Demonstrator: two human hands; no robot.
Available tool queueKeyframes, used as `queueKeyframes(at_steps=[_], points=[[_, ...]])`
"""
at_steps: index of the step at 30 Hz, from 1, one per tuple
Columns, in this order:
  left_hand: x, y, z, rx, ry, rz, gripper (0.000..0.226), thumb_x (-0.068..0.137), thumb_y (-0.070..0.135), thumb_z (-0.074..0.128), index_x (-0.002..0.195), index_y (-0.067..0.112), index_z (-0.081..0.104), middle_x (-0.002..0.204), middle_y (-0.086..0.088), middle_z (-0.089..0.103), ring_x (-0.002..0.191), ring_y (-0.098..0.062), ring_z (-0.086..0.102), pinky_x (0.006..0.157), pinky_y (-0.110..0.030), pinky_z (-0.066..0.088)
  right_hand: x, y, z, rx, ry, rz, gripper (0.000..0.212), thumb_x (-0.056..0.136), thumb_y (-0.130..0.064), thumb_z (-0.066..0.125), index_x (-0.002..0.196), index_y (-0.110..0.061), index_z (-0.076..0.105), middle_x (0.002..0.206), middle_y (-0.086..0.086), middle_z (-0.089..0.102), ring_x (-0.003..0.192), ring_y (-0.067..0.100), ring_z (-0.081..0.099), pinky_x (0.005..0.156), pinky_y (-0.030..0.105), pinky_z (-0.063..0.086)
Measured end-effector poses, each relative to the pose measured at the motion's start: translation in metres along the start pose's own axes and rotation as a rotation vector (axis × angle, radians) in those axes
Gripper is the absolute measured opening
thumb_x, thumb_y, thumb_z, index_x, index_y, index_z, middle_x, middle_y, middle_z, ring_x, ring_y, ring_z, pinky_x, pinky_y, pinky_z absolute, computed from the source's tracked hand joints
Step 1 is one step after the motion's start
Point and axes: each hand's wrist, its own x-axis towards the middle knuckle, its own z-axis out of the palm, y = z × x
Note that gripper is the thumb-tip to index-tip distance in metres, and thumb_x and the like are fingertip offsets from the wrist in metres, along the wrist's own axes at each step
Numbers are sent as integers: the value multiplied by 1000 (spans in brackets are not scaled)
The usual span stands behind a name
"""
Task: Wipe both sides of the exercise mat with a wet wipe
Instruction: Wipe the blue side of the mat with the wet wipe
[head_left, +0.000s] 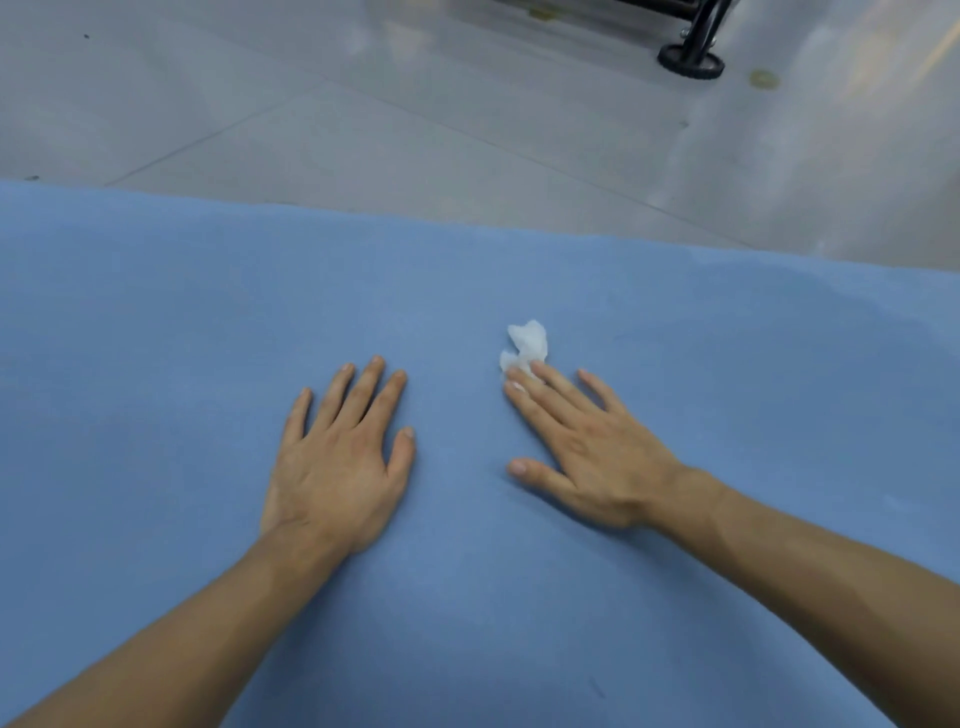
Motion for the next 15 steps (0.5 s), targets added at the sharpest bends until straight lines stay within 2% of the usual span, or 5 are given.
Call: queueKeyframes(at_steps=[2, 4, 9, 12, 15], points=[[0, 0, 0, 1, 0, 5, 70, 96, 54, 6, 163, 35, 12, 170, 16, 2, 157, -8, -2, 128, -42, 1, 7, 22, -1, -12, 12, 132, 101, 82, -80, -18, 163, -23, 0, 168, -11, -12, 154, 6, -15, 126, 45, -1], [-1, 0, -1, -3, 1, 4, 69, 97, 54, 6, 163, 35, 10, 170, 16, 1, 157, -8, -3, 128, -42, 1, 14, 50, -1, -5, 34, 271, 106, 78, -82, -21, 163, -22, 4, 169, -11, -6, 155, 6, -9, 126, 43, -2], [-1, 0, -1, 3, -7, 2, 69, 97, 54, 6, 163, 35, 9, 170, 16, 0, 156, -8, -5, 128, -41, 0, 29, 97, -10, 112, 46, 529, 87, 95, -72, 7, 162, -17, 15, 170, -7, 6, 156, 10, -1, 126, 43, 5], [-1, 0, -1, 4, -1, 0, 69, 97, 54, 7, 163, 35, 12, 170, 15, 3, 157, -8, -2, 128, -42, 2, 34, 93, -18, 279, 77, 527, 86, 96, -72, 14, 161, -14, 16, 169, -4, 9, 156, 11, 1, 126, 40, 9], [-1, 0, -1, 3, -6, -1, 69, 97, 54, 7, 163, 35, 12, 170, 15, 3, 157, -8, -2, 128, -42, 2, 19, 69, -19, 208, 7, 374, 110, 79, -89, -8, 162, -20, 10, 170, -8, 2, 155, 7, -8, 126, 37, 1]])
